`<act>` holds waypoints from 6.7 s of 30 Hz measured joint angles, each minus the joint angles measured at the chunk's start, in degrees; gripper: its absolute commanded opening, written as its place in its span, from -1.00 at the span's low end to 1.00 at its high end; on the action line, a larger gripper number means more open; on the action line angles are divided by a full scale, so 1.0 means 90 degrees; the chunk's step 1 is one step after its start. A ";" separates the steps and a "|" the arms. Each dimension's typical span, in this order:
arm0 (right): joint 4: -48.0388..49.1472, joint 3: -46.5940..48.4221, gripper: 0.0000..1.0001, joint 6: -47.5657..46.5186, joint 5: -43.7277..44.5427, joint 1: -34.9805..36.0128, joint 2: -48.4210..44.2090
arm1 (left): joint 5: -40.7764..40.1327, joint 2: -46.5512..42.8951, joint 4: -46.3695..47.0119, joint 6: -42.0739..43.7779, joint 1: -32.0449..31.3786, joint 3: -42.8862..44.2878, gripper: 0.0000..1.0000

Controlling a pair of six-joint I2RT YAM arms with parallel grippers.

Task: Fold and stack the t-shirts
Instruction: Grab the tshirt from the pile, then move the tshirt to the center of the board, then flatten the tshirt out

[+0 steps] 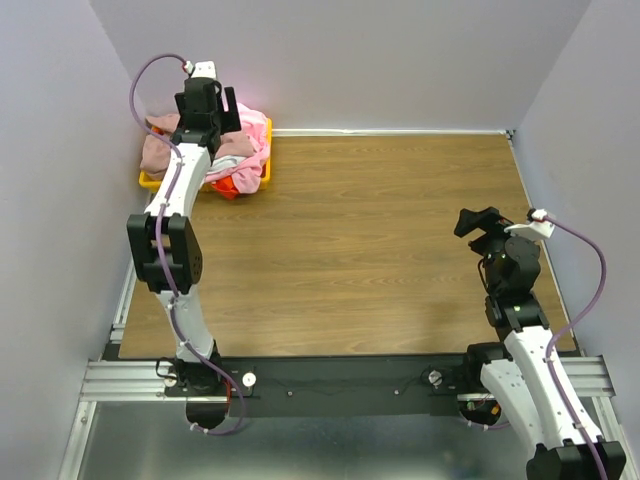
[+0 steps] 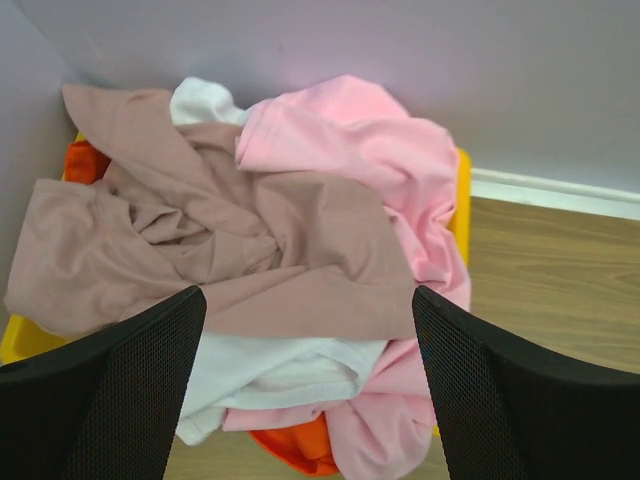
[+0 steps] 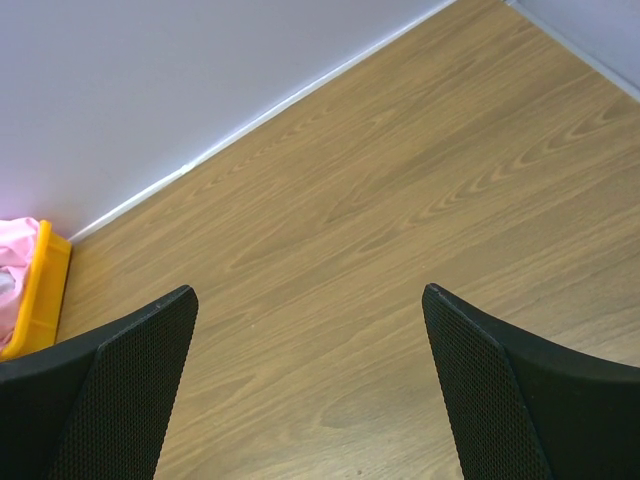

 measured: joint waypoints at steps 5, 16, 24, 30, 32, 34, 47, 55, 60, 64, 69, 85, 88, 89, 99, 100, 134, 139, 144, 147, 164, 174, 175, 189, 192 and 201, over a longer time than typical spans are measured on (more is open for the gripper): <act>0.0000 0.0000 1.00 0.0022 -0.0119 0.0000 0.0000 | -0.0420 0.0622 -0.0306 0.0092 0.0216 0.0478 0.83; 0.0000 0.0000 1.00 0.0095 -0.0197 0.0000 0.0121 | -0.0549 0.0940 -0.0335 0.0114 0.0908 0.0177 0.83; 0.0000 0.0000 1.00 0.0155 -0.0223 0.0000 0.0165 | -0.0464 0.1668 -0.0340 0.0117 0.0855 0.0223 0.82; 0.0000 0.0000 1.00 0.0153 -0.0221 0.0000 0.0219 | -0.0376 0.1940 -0.0396 0.0129 0.0852 0.0486 0.30; 0.0000 0.0000 1.00 0.0153 -0.0221 0.0002 0.0245 | -0.0335 0.1972 -0.0391 0.0143 0.0852 0.0544 0.02; 0.0000 0.0000 1.00 0.0155 -0.0219 0.0000 0.0260 | -0.0328 0.1972 -0.0391 0.0170 0.0852 0.0544 -0.23; 0.0000 -0.0024 1.00 0.0153 -0.0221 0.0000 0.0255 | -0.0182 0.1676 -0.0396 0.0109 0.0852 0.0515 -1.00; 0.0000 -0.0036 1.00 0.0155 -0.0221 0.0000 0.0231 | 0.0039 0.0236 -0.0469 -0.0039 0.0852 0.0330 -1.00; 0.0000 -0.0036 1.00 0.0153 -0.0223 0.0000 0.0231 | 0.0129 -0.1231 -0.0100 -0.0104 0.0840 0.0240 -1.00; -0.0002 -0.0036 1.00 0.0153 -0.0223 0.0000 0.0221 | 0.0296 -0.1974 0.0044 -0.0143 0.0840 0.0415 -1.00; -0.0002 -0.0036 1.00 0.0153 -0.0226 0.0000 0.0117 | 0.0597 -0.2586 0.0083 -0.0175 0.0624 0.0457 -1.00; -0.0311 -0.0010 1.00 0.0146 -0.0228 0.0000 -0.0051 | 0.1338 -0.5061 0.1588 -0.0593 -0.2273 -0.0019 -1.00; -0.0464 0.0017 1.00 0.0141 -0.0226 0.0002 -0.0180 | 0.1372 -0.5022 0.2045 -0.0758 -0.2798 -0.0889 -0.24; -0.0495 0.0022 1.00 0.0141 -0.0226 0.0000 -0.0204 | 0.1426 -0.4903 0.2217 -0.0852 -0.2941 -0.1287 -0.23; -0.0741 0.0032 1.00 0.0177 -0.0614 0.0000 0.0007 | 0.1226 -0.2788 0.1923 -0.1056 -0.3152 -0.4216 0.66; -0.0736 0.0032 1.00 0.0197 -0.0687 0.0000 0.0085 | 0.1161 -0.2953 0.1911 -0.1103 -0.3157 -0.4624 0.66; 0.0257 0.0007 0.81 0.0563 -0.2375 0.2603 0.3439 | -0.0119 -0.6368 0.0024 -0.4804 -0.6892 -0.8660 0.47; 0.0299 0.0134 0.81 0.0544 -0.2295 0.2888 0.3640 | -0.0070 -0.6314 -0.0010 -0.4928 -0.6924 -0.8813 0.47; 0.0340 0.0328 0.78 0.0542 -0.2130 0.3194 0.4095 | 0.0012 -0.6314 0.0182 -0.4981 -0.6953 -0.8937 0.47; 0.0340 0.0406 0.78 0.0542 -0.2045 0.3347 0.4291 | 0.0121 -0.6198 0.0469 -0.4976 -0.6953 -0.9037 0.47; 0.0384 0.0889 -0.25 0.0595 -0.1588 0.3789 0.5433 | 0.0403 -0.4843 0.1749 -0.4811 -0.6965 -0.9253 -0.42; 0.0090 0.1081 -0.99 0.0447 -0.1030 0.3801 0.5129 | -0.0359 -0.4673 0.1513 -0.4680 -0.6788 -0.8903 -1.00; -0.0032 0.1200 -0.99 0.0386 -0.0901 0.3801 0.4964 | -0.0471 -0.4711 0.1392 -0.4622 -0.6698 -0.8735 -1.00; -0.1379 0.1996 -0.99 -0.0146 0.0862 0.3803 0.2178 | -0.2438 -0.7252 0.0573 -0.2839 -0.6110 -0.6190 -1.00; -0.1591 0.2040 -0.95 -0.0206 0.1299 0.3813 0.1673 | -0.2424 -0.7414 0.0566 -0.2586 -0.6052 -0.6149 -1.00; -0.1870 0.1860 -0.34 -0.0274 0.2846 0.3762 0.2123 | -0.1435 -0.5566 0.1583 -0.1795 -0.4177 -0.6598 0.31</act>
